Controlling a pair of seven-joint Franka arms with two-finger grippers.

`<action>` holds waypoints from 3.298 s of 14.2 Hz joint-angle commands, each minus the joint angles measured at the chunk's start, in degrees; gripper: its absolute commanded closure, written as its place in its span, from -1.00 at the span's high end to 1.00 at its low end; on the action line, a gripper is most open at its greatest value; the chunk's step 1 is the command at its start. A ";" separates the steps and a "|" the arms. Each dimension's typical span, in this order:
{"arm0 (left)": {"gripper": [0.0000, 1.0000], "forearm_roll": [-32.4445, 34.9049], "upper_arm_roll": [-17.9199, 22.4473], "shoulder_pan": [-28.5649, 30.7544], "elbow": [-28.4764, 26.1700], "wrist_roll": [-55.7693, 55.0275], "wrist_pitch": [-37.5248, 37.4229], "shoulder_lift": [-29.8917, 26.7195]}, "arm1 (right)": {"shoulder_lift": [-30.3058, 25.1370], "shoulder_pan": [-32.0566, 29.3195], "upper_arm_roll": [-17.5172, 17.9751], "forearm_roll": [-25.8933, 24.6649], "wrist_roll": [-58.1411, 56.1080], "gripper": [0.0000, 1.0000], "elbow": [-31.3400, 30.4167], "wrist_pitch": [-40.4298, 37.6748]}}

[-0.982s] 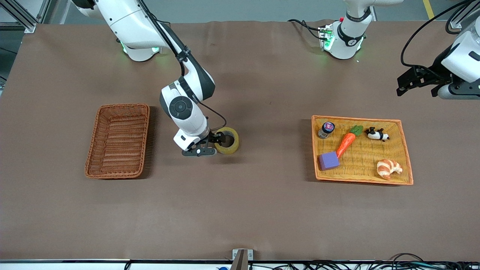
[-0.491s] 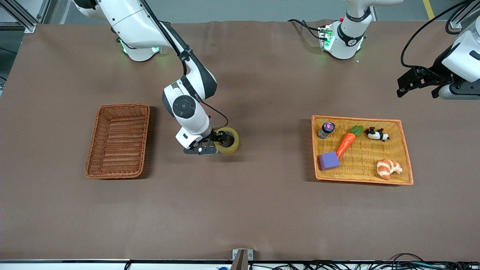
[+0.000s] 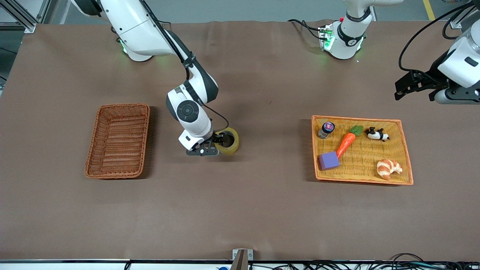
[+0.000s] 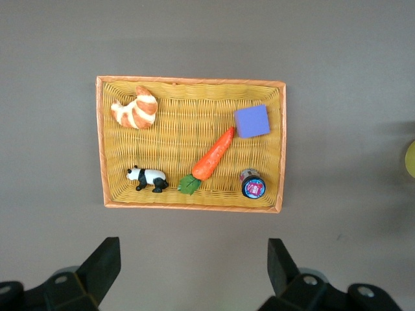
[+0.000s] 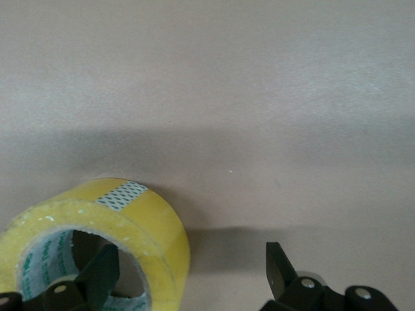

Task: Move tape to another basket
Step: 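Lower the right gripper onto the tape roll and grasp its rim, then lift the tape with the right gripper and carry it over the basket, then lower the tape into the brown basket and open the right gripper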

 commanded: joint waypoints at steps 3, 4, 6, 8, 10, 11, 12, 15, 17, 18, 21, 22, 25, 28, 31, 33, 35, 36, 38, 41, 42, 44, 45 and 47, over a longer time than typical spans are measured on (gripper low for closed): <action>1.00 1.20 -0.13 -0.09 0.54 0.14 1.23 0.35 | 0.48 1.23 -0.43 -0.71 0.48 0.75 -0.46 2.33; 1.00 1.20 -0.13 -0.18 0.54 0.14 1.32 0.35 | 0.57 1.31 -0.43 -0.71 0.48 0.57 -0.46 2.59; 1.00 1.20 -0.13 0.08 0.54 0.23 1.32 0.09 | 0.74 1.31 -0.52 -0.80 0.48 0.52 -0.46 2.77; 1.00 1.20 -0.04 0.26 0.54 0.49 1.23 0.00 | 0.74 1.31 -0.52 -0.97 0.48 0.45 -0.46 2.77; 1.00 1.20 -0.04 0.26 0.54 0.32 1.23 -0.18 | 0.83 1.66 -0.52 -1.15 0.40 -0.32 -0.46 3.73; 1.00 1.20 -0.04 0.44 0.54 0.41 1.23 -0.18 | 0.92 1.84 -0.52 -1.24 0.40 -0.77 -0.46 3.91; 1.00 1.20 -0.04 0.52 0.54 0.41 1.23 -0.18 | 0.83 1.67 -0.52 -1.24 0.57 -0.94 -0.46 3.83; 1.00 1.20 0.22 0.61 0.62 0.14 1.23 -0.53 | 0.39 0.96 -0.61 -1.24 0.57 -1.00 -0.46 3.21; 1.00 1.29 0.57 0.61 0.62 0.49 1.32 -0.62 | -0.57 0.88 -0.61 -1.24 0.75 -1.00 -0.46 1.90; 1.00 2.16 0.57 0.61 0.62 0.41 1.32 -0.53 | -3.10 0.70 -0.78 -1.24 0.57 -1.00 -0.38 -1.07; 1.00 3.66 0.49 0.61 0.62 0.32 1.32 -0.62 | -11.71 -3.94 -2.02 -1.41 -3.10 -0.99 -0.29 -11.17; 1.00 3.66 0.49 0.61 0.71 0.15 1.32 -0.62 | -14.26 -6.48 -2.10 -1.41 -3.99 -0.99 -0.46 -14.25; 1.00 3.66 0.31 0.61 0.54 -0.29 1.32 -0.53 | -20.42 -16.76 -2.10 -2.64 -12.32 -1.00 -1.25 -20.33; 1.00 3.66 0.05 0.53 0.62 -0.30 1.32 -0.53 | -25.00 -27.74 -2.10 -2.82 -25.84 -1.00 -5.72 -20.52; 1.00 3.66 -0.04 0.35 0.62 -0.30 1.41 -0.44 | -27.72 -36.98 -2.10 -3.17 -37.19 -1.00 -12.03 -18.60; 1.00 3.66 -0.04 0.44 0.71 -0.21 1.41 -0.44 | -29.92 -39.20 -2.10 -5.09 -39.76 -1.00 -19.50 -12.64; 1.00 3.75 -0.04 0.17 0.71 -0.21 1.59 -0.18 | -30.28 -39.64 -2.10 -5.37 -40.12 -0.99 -24.70 -8.24; 1.00 3.75 -0.04 0.17 0.71 -0.21 1.85 0.00 | -29.85 -39.64 -2.02 -5.37 -40.12 -0.99 -26.20 -6.21; 1.00 3.75 -0.04 0.26 0.63 -0.21 2.11 0.26 | -29.58 -39.64 -2.02 -5.37 -41.08 -0.99 -28.49 -2.96; 1.00 3.75 -0.04 0.35 0.54 0.32 1.85 0.26 | -29.23 -39.56 -2.02 -5.37 -41.96 -0.99 -32.44 3.29; 1.00 3.75 -0.04 0.26 0.54 -0.03 1.41 0.00 | -28.97 -39.56 -2.02 -5.37 -41.97 -0.97 -32.89 3.56; 1.00 3.66 -0.04 0.26 0.62 0.14 0.88 -0.18 | -27.30 -39.73 -2.02 -5.37 -42.40 -0.95 -33.07 4.79; 1.00 3.66 -0.04 0.35 0.62 0.32 0.88 -0.26 | -26.51 -39.73 -2.02 -5.37 -42.58 -0.94 -33.42 4.88; 1.00 3.66 -0.04 0.35 0.71 0.49 0.88 -0.44 | -25.72 -39.64 -2.02 -5.37 -42.58 -0.92 -33.51 5.32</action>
